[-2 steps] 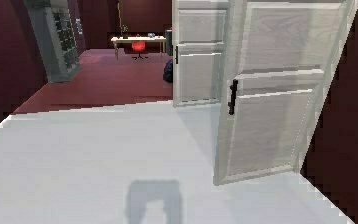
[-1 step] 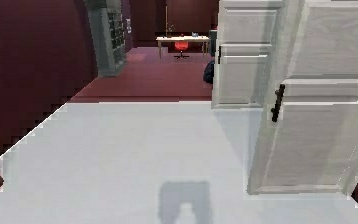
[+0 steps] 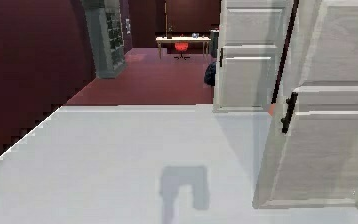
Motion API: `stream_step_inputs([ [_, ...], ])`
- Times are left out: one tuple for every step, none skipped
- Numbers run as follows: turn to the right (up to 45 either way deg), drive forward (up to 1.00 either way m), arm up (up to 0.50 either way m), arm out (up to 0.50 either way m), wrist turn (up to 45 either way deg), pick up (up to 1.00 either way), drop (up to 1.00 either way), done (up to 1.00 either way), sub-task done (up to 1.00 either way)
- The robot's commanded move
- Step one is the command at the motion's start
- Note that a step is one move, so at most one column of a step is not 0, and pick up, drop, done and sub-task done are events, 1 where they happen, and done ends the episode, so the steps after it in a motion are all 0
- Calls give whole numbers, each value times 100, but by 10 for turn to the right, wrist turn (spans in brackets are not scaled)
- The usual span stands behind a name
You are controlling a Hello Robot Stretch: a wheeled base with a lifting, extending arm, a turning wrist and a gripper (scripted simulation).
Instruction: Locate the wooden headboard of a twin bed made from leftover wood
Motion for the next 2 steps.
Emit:
stream_step_inputs([
  [150, 0, 0, 0, 0, 0, 0, 0, 0],
  [0, 100, 0, 0, 0, 0, 0, 0, 0],
])
